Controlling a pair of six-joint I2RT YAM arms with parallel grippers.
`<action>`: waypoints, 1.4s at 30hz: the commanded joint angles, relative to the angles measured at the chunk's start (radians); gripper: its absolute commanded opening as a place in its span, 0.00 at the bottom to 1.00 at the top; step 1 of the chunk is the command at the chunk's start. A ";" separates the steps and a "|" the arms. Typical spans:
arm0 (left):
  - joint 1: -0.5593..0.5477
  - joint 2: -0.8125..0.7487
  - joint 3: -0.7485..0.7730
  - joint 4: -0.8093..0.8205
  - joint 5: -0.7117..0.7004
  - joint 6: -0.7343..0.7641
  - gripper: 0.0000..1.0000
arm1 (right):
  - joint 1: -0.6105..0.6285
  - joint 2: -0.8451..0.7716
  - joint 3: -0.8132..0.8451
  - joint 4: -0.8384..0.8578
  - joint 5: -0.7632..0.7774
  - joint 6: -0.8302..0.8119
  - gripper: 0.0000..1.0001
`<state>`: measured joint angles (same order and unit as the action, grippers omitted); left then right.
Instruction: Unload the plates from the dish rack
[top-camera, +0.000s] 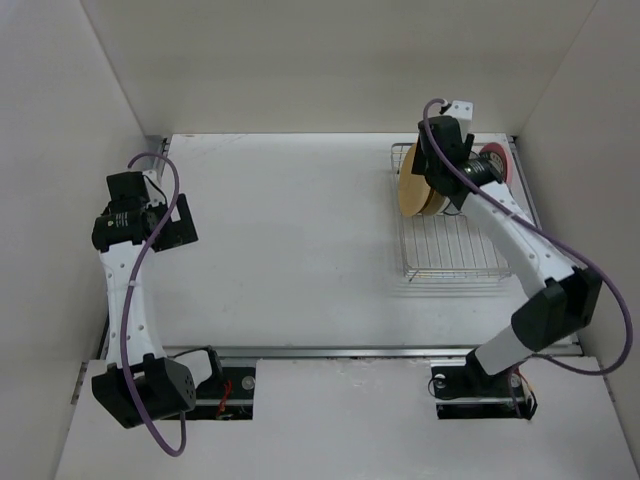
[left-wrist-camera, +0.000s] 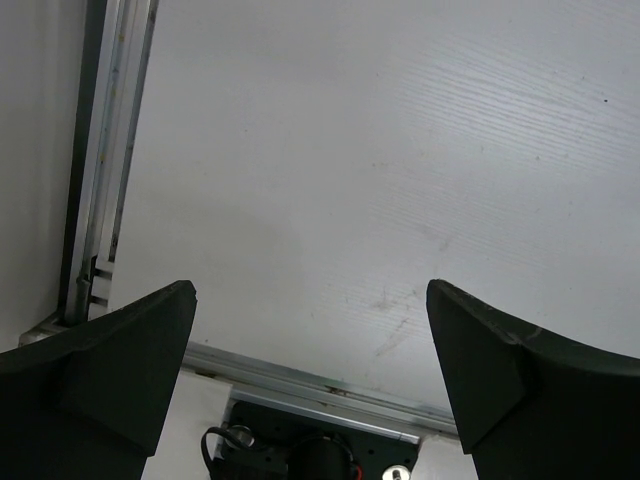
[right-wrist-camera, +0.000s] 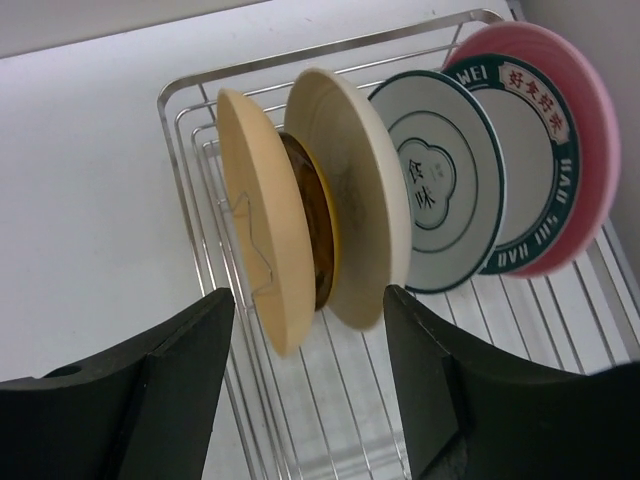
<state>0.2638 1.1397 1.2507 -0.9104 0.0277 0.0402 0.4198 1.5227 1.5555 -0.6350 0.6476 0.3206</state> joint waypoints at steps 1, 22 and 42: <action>0.003 -0.009 -0.010 -0.001 0.020 0.012 0.99 | -0.036 0.079 0.124 0.041 -0.043 -0.028 0.68; 0.003 0.000 0.000 -0.019 0.058 0.021 0.99 | -0.056 0.284 0.262 -0.003 0.135 -0.084 0.00; 0.003 0.000 0.000 -0.019 0.077 0.030 0.99 | 0.175 0.013 0.083 0.184 -0.371 -0.097 0.00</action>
<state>0.2638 1.1435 1.2499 -0.9184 0.0811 0.0547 0.5861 1.4708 1.7515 -0.5564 0.7605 0.1303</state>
